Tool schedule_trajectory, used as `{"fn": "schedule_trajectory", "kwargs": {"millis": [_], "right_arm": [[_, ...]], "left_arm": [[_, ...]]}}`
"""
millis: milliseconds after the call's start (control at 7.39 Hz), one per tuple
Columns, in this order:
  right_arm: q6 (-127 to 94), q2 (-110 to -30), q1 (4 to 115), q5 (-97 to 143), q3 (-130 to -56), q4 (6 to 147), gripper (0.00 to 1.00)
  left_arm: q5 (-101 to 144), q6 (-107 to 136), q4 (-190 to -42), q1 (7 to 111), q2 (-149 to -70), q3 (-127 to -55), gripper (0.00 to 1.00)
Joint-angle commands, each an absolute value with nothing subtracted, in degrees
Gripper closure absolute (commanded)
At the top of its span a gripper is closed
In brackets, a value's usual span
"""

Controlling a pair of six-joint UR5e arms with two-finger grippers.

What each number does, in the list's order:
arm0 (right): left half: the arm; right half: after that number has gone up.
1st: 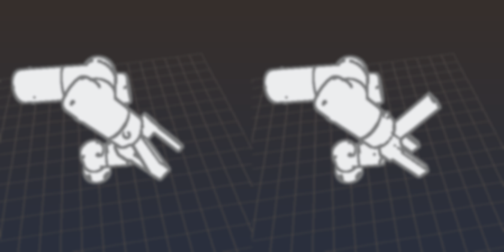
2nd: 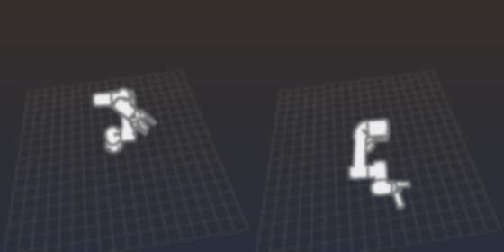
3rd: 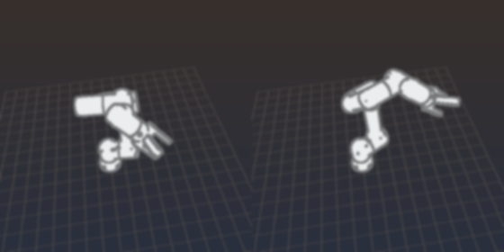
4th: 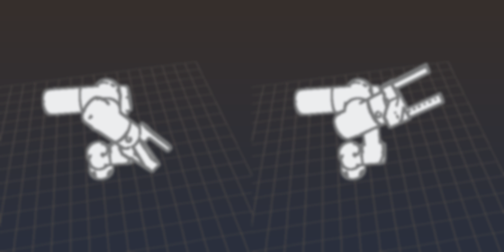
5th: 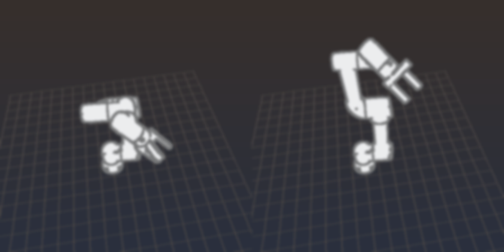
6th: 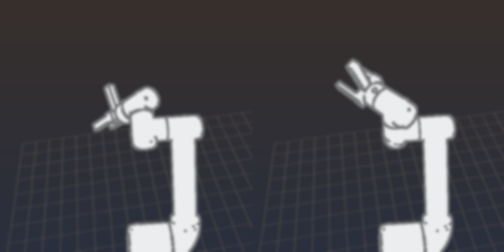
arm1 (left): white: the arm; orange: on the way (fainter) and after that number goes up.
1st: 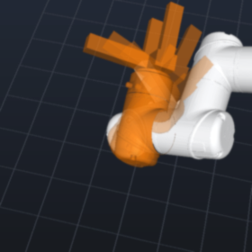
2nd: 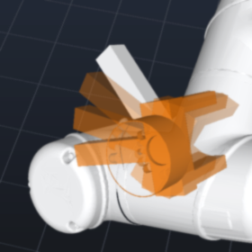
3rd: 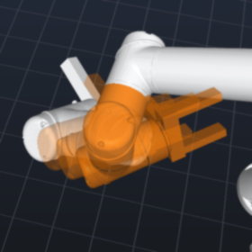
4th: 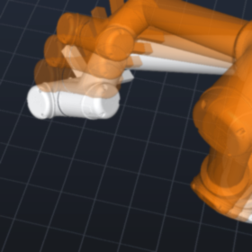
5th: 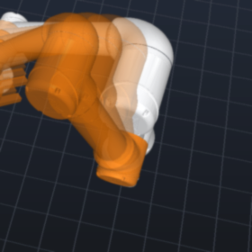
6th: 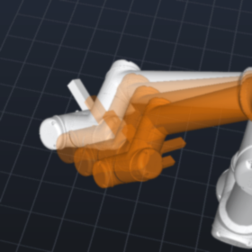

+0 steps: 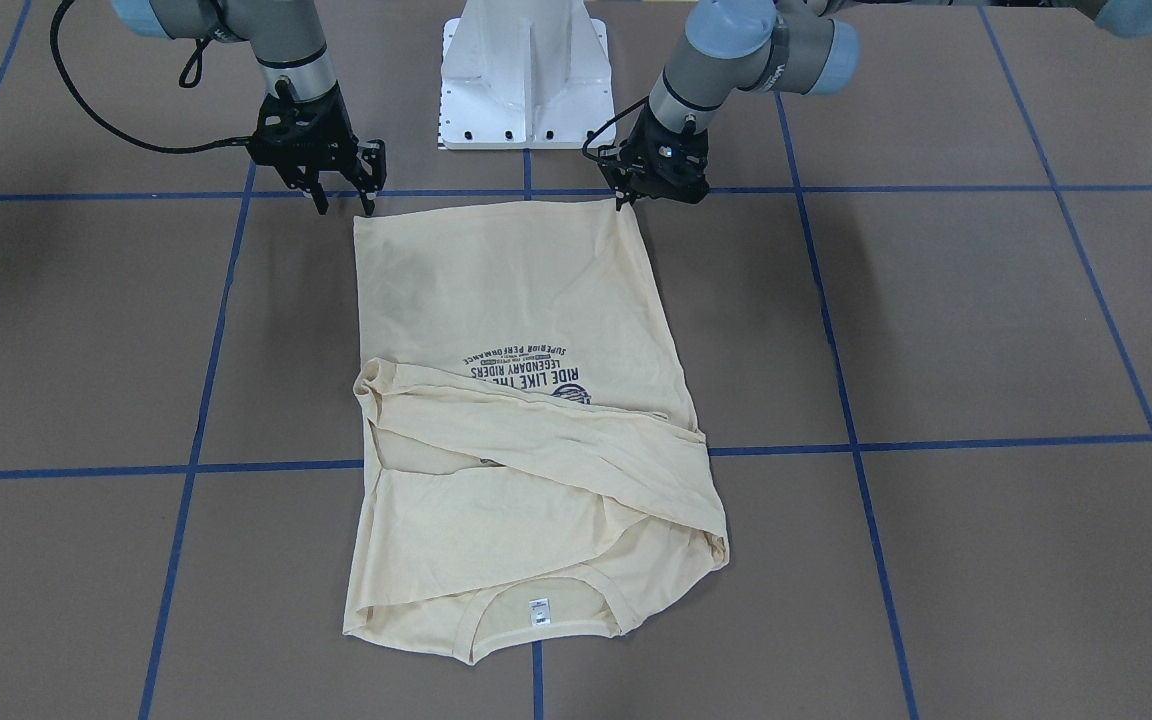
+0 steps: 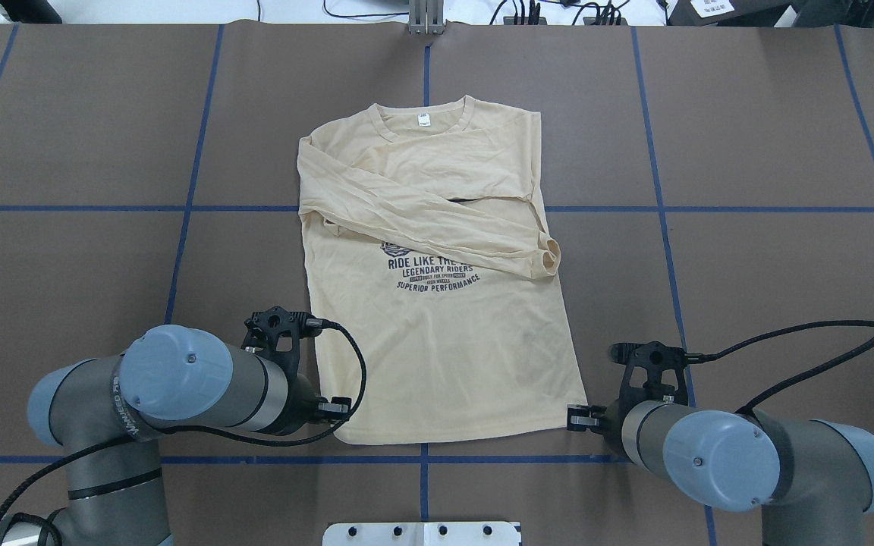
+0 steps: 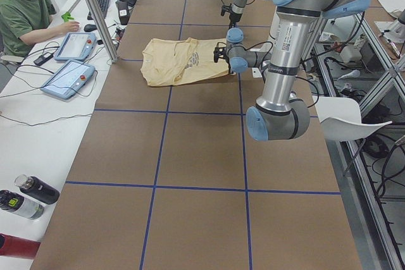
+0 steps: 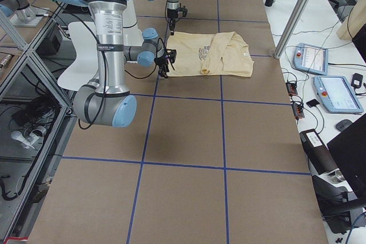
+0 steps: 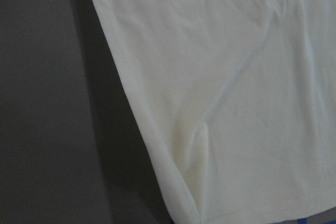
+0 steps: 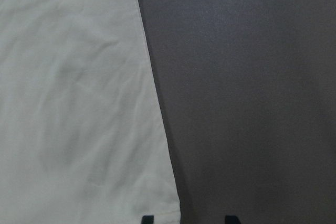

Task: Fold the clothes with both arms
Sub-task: 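Lower both grippers to the hem corners nearest the robot and grasp them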

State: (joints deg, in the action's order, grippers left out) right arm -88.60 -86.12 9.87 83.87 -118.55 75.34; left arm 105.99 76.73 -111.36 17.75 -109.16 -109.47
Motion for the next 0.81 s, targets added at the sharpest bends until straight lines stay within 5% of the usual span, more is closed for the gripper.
{"fn": "schedule_trajectory", "kwargs": {"millis": [0, 676], "right_arm": [[-88.7, -85.9, 9.0, 81.6, -118.2, 75.2, 0.49], [-88.9, -84.5, 7.6, 79.8, -117.2, 75.4, 0.58]], "left_arm": [[106.0, 76.7, -111.4, 17.8, -109.2, -109.5, 1.0], [106.0, 76.7, -111.4, 17.7, -109.2, -109.9, 1.0]]}}
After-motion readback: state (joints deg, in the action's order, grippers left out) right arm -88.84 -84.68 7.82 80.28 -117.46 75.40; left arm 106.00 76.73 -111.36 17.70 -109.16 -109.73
